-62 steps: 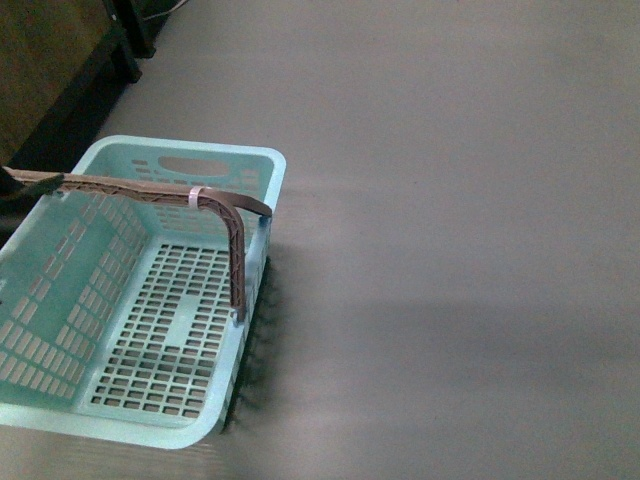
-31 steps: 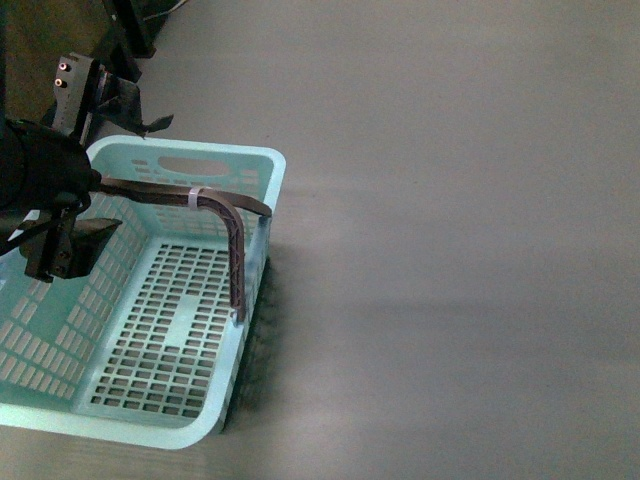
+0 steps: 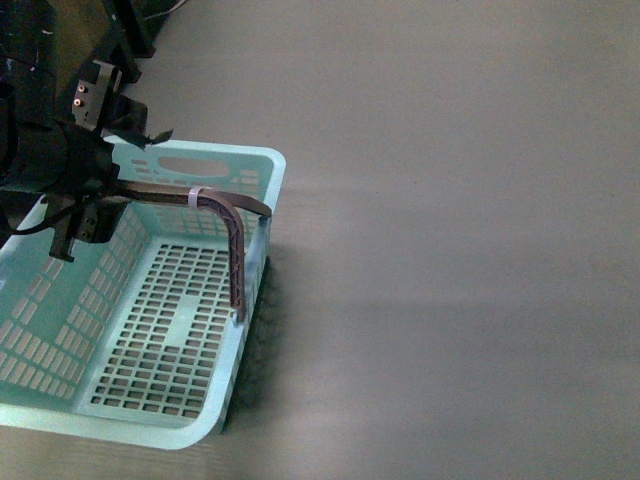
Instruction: Pick lemon and mango into basket
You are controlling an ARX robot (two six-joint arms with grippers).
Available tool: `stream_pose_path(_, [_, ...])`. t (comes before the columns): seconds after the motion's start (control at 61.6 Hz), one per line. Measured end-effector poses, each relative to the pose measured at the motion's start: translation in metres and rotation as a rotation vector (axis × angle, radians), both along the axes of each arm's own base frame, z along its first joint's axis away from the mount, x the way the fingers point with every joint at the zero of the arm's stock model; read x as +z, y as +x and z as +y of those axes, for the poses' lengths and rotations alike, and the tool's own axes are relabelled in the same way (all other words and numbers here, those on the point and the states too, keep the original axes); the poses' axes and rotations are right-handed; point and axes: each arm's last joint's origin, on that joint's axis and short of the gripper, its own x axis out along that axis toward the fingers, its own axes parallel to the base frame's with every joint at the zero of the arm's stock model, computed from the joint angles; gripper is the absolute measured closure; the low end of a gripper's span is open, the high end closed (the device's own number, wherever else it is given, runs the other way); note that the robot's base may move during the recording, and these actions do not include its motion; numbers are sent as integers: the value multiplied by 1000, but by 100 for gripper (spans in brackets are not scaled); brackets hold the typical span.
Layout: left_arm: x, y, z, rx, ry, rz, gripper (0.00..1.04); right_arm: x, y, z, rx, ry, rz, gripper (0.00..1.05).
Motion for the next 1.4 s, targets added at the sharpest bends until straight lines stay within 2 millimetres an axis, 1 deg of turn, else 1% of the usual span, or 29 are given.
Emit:
stream_pose_path(0.049, [-1,0,0,9,2,10,49,0,0,0,0,0,0,9])
stream_pose_path(0.114, [-1,-1,0,53,-33,27,64,0,0,0,0,0,0,9])
stream_pose_path(0.243, [3,-1,0,75,-76,24,80,0,0,0,0,0,0,9])
stream_pose_path(0.341, [11,-7,1,65,-51,12,95,0,0,0,0,0,0,9])
stream_pose_path(0.373, [15,-11,2,58,-46,6,97,0,0,0,0,0,0,9])
stream_pose_path(0.406, [19,-13,3,64,-53,-2,98,0,0,0,0,0,0,9])
stream_pose_path(0.487, [34,-26,6,89,-97,-27,98,0,0,0,0,0,0,9])
stream_pose_path(0.519, [44,-31,7,87,-105,-48,98,0,0,0,0,0,0,9])
stream_pose_path(0.665, [87,-67,11,87,-145,-118,98,0,0,0,0,0,0,9])
stream_pose_path(0.698, [93,-72,11,90,-152,-127,98,0,0,0,0,0,0,9])
stream_pose_path(0.763, [116,-90,13,100,-179,-164,98,0,0,0,0,0,0,9])
stream_pose_path(0.795, [123,-94,14,104,-188,-177,98,0,0,0,0,0,0,9])
stream_pose_path(0.909, [165,-120,17,115,-230,-263,98,0,0,0,0,0,0,9])
stream_pose_path(0.957, [180,-130,19,118,-246,-295,98,0,0,0,0,0,0,9])
stream_pose_path(1.006, [204,-151,23,127,-270,-346,98,0,0,0,0,0,0,9])
stream_pose_path(1.12, [237,-181,31,152,-295,-402,99,0,0,0,0,0,0,9])
stream_pose_path(1.168, [247,-191,32,154,-291,-415,99,0,0,0,0,0,0,9])
stream_pose_path(1.233, [255,-199,33,152,-290,-433,99,0,0,0,0,0,0,9])
stream_pose_path(1.298, [267,-210,35,153,-264,-458,99,0,0,0,0,0,0,9])
stream_pose_path(1.331, [274,-213,36,149,-252,-484,99,0,0,0,0,0,0,9])
stream_pose_path(1.396, [278,-215,37,149,-224,-504,99,0,0,0,0,0,0,9])
